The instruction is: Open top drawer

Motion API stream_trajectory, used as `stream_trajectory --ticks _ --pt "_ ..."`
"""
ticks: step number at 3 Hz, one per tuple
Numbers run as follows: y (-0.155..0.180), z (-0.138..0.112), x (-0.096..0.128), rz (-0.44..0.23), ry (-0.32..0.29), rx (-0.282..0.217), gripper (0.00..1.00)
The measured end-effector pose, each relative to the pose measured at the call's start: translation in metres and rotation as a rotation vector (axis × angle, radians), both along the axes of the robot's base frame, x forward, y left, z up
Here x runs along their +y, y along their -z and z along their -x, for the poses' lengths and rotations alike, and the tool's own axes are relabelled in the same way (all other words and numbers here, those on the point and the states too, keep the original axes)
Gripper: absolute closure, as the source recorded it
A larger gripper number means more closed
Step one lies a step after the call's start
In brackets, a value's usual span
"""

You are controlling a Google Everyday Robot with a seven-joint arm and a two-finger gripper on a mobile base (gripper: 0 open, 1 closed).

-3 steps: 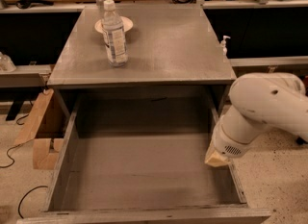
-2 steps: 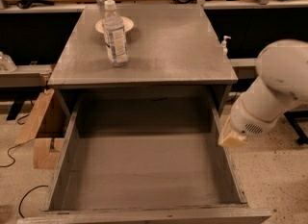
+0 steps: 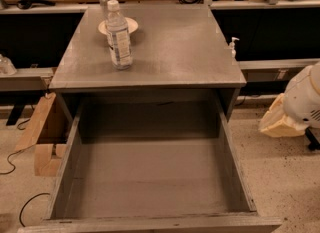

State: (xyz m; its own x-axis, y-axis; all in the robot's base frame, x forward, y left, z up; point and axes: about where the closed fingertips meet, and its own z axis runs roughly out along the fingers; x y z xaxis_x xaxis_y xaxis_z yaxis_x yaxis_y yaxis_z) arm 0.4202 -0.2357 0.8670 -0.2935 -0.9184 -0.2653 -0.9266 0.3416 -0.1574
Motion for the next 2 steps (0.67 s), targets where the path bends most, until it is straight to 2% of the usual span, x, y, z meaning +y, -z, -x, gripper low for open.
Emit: stream_trajectory --ticks 1,2 --pt "-0.0067 0.0024 -0.0006 0.003 0.001 -0.012 0.85" --pt "-0.0086 0.0032 -0.0001 0.005 0.001 -0.016 0.54"
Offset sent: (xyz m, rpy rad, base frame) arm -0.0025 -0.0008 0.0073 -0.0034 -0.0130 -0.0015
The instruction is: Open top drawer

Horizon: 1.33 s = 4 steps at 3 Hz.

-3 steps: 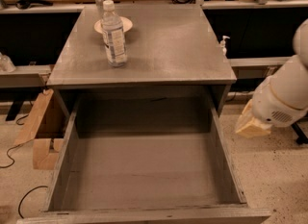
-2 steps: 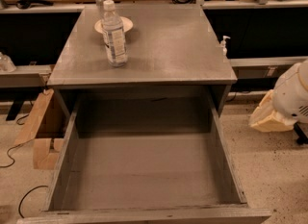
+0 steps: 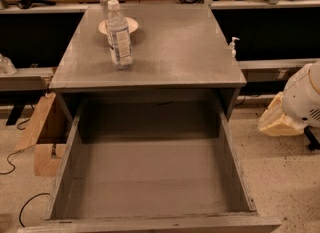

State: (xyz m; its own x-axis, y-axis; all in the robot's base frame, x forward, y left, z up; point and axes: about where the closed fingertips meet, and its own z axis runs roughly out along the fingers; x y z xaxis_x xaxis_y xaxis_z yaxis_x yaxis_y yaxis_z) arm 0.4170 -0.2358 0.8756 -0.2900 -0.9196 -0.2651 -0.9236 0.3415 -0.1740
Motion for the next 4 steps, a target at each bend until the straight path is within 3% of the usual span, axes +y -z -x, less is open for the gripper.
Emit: stream_trajectory --ticks 2,3,4 --pt "-0.0021 0.001 0.0007 0.002 -0.001 -0.005 0.07" --pt "-0.0026 0.0013 0.0009 0.003 -0.001 -0.006 0.0" --pt "-0.0026 0.0013 0.0009 0.003 -0.001 -0.006 0.0"
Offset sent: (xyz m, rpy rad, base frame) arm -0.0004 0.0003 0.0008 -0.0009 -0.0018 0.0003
